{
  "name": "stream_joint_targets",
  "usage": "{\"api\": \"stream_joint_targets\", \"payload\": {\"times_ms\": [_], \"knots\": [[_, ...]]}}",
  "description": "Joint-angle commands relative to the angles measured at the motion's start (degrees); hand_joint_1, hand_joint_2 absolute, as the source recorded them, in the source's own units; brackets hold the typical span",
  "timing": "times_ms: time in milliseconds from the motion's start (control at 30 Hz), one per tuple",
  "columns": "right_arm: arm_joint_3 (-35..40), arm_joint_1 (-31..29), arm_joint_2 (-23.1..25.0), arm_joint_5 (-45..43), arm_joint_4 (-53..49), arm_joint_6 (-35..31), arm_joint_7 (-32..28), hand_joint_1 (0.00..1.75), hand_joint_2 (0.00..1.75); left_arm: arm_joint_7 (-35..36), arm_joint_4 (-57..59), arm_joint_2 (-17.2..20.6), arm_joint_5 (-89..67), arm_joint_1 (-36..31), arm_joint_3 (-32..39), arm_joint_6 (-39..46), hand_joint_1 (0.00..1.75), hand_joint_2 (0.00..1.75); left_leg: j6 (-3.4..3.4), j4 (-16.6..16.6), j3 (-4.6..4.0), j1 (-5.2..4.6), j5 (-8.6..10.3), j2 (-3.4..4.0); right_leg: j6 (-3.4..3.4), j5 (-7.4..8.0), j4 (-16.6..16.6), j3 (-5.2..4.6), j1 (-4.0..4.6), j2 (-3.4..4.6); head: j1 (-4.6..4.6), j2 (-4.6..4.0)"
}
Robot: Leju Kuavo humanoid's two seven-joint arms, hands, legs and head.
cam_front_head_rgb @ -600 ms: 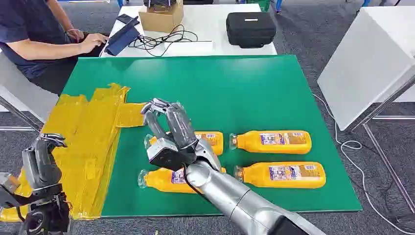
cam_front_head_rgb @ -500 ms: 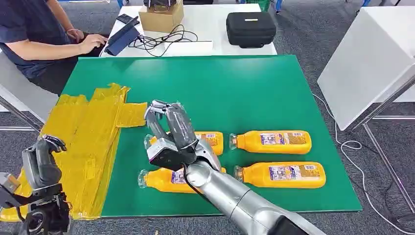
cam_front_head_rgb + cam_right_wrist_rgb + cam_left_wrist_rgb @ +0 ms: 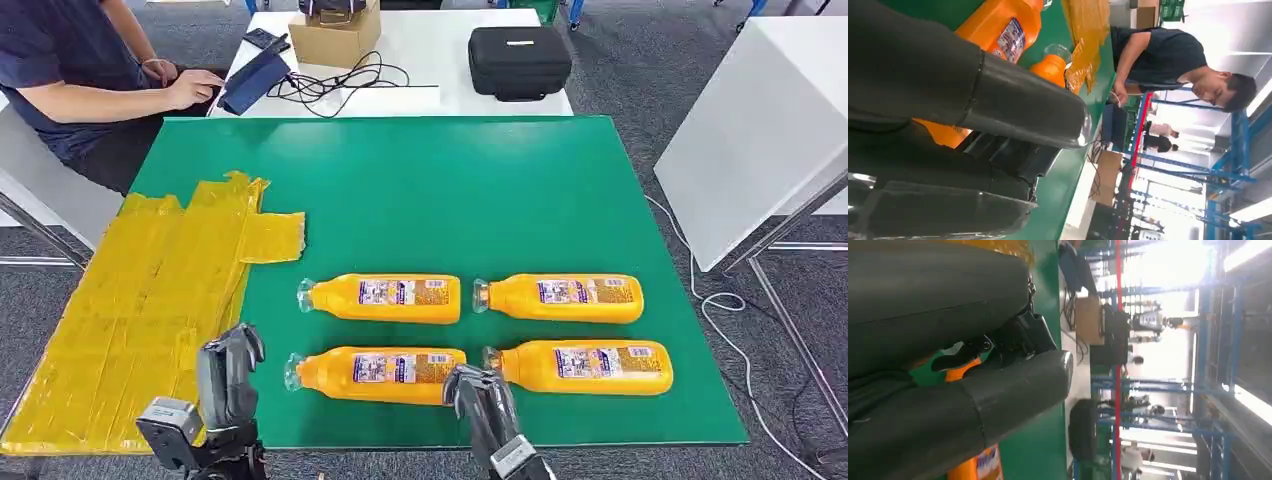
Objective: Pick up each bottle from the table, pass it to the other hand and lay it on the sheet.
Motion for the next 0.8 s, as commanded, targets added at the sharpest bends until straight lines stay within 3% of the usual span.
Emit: {"api": "stream_joint_targets", "payload": {"times_ms": [33,67,267,367,433,567,667,700,800], "knots": [[-4.42,3.55,0.41,2.11,-4.83,-1.19,-0.83,1.24,0.00,0.08,6.53,3.39,-0.31,-1.51,-5.40,-0.96,0.00,0.00,-0.06,-0.11,0.29,-0.02,-0.04,0.00,0.05,-0.07,-0.05,0.27,-0.02,-0.08,0.00,0.00],[-4.44,3.69,0.36,1.99,-5.16,-1.47,-0.83,0.00,0.00,0.08,7.26,3.60,-0.49,-1.81,-5.66,-2.31,0.00,0.00,-0.04,-0.10,0.20,-0.01,0.01,-0.01,0.05,-0.05,-0.01,0.17,0.00,-0.10,0.02,0.00],[-6.56,4.69,0.60,3.13,-5.77,-1.92,-0.83,0.00,0.00,0.08,11.96,1.92,-2.00,-3.25,-2.29,-3.18,0.00,0.00,-0.07,-0.12,0.27,0.06,0.03,0.12,0.04,-0.04,-0.03,0.23,0.04,-0.03,0.02,0.00],[-9.83,5.92,1.64,5.78,-7.10,1.97,-0.06,0.00,0.00,0.54,12.45,1.03,-5.27,-3.08,-0.54,-2.83,0.00,0.00,-0.07,-0.11,0.25,0.07,0.04,0.04,0.04,-0.05,-0.02,0.23,0.04,-0.09,0.02,0.00],[-12.55,6.88,1.48,7.30,-8.95,7.32,3.38,0.00,0.00,5.26,12.96,0.73,-10.50,-2.87,0.73,-0.54,0.00,0.00,-0.08,-0.12,0.41,0.05,-0.03,0.08,0.09,-0.11,-0.05,0.40,0.02,-0.10,0.02,0.00],[-22.45,10.53,3.27,13.21,-16.27,13.81,6.47,0.00,0.00,6.59,11.58,-0.06,-11.68,-1.49,4.53,-2.04,0.00,0.00,-0.08,-0.09,0.38,0.04,-0.05,0.04,0.08,-0.14,0.00,0.39,0.00,-0.14,0.02,0.00],[-26.32,11.72,4.77,16.90,-19.30,15.02,7.18,0.00,0.00,6.59,11.22,-0.44,-11.78,-1.29,6.13,-3.01,0.00,0.00,-0.08,-0.05,0.23,0.06,-0.01,0.06,0.04,-0.09,0.05,0.21,0.01,-0.08,0.02,0.00],[-27.38,12.14,5.04,18.35,-20.18,14.46,7.33,0.00,1.75,6.75,11.37,-0.55,-11.38,-1.38,6.68,-3.40,0.00,0.00,-0.09,-0.05,0.31,0.05,-0.06,0.11,0.06,-0.12,0.05,0.29,0.01,-0.05,0.00,0.00],[-35.82,14.87,6.73,26.17,-26.61,16.93,11.02,0.00,1.75,5.87,12.74,-0.76,-9.57,-2.40,9.73,-6.61,0.00,0.00,-0.08,-0.05,0.23,0.03,-0.01,0.01,0.05,-0.11,0.06,0.24,0.00,-0.14,0.02,0.00]]}}
